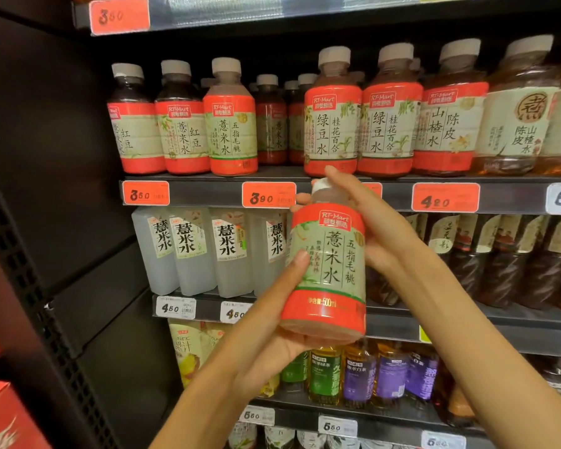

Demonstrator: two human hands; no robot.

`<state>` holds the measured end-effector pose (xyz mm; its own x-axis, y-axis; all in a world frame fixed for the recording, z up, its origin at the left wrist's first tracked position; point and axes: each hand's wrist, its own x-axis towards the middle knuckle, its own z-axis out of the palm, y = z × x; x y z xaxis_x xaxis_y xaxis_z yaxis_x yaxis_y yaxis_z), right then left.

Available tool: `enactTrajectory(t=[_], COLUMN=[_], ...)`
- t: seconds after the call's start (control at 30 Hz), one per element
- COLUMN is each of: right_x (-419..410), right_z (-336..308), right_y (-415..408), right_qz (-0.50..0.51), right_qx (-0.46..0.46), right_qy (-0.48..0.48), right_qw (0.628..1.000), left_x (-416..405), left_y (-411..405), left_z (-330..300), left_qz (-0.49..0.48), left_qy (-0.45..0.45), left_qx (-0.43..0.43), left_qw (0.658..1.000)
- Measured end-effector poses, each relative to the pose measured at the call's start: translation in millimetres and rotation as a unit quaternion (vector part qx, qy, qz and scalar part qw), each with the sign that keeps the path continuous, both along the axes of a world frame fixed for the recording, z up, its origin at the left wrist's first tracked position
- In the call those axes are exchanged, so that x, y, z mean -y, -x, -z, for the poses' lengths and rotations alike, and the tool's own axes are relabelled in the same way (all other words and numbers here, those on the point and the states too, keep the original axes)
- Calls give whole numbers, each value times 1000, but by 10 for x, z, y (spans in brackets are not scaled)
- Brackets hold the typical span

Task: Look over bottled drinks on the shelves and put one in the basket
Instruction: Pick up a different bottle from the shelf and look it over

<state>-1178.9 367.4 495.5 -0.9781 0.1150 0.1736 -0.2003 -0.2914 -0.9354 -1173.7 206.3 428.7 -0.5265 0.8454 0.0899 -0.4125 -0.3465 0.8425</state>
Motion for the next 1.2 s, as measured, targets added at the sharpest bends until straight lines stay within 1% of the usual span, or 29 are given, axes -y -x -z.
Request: enactTrajectory(t=[0.1, 0.17, 0.2, 0.27, 0.37, 0.47, 0.57, 0.67, 0.77, 0.83, 0.87, 0.93, 1.0, 1.03, 1.1, 1.2], right_x=[3, 12, 18, 19, 28, 63, 91, 80, 48, 33, 34, 44, 58, 65, 59, 26], right_z=[26, 33, 28, 8, -28, -44, -35, -7, 79, 113, 110, 89, 84, 83, 86, 70], right_y=[-36, -59, -71, -92, -138, -190, -217, -254, -312, -357, -386, -419, -422, -417, -370, -242], right_qz=[-45, -69, -70, -57, -6, 22, 27, 29, -5, -34, -46, -59, -67, -67, -50, -27], right_qx=[-11, -41, -61, -106, -172, -214, -241, -248, -243, -268, -278, -291, -299, -299, -285, -253], right_qy=[-3, 6, 15, 22, -23, -52, -85, -147, -188, -220, -241, -298, -323, -315, -268, -169], right_qw=[999, 997, 996, 993, 985, 975, 966, 957, 952, 937, 929, 907, 895, 898, 919, 952], left_x=[-20, -14, -11, 5, 38, 10, -47, -65, -69, -84, -94, -105, -105, -101, -72, -11], left_y=[-8, 3, 10, 18, 25, 19, 50, 78, 117, 162, 191, 247, 284, 295, 291, 283], left_z=[28, 28, 32, 32, 19, 12, 59, 97, 144, 176, 194, 216, 216, 209, 184, 137], left_qz=[-13, -16, -19, -50, -143, -174, -223, -264, -321, -343, -344, -340, -332, -328, -314, -258], left_qy=[-24, -13, 4, 55, 112, 116, 100, 67, 57, 61, 64, 65, 67, 66, 63, 61], left_qx=[8, -17, -45, -130, -252, -340, -367, -381, -410, -431, -436, -436, -435, -437, -437, -399], left_qw=[1000, 1000, 999, 989, 951, 917, 898, 884, 852, 833, 829, 830, 834, 835, 841, 878])
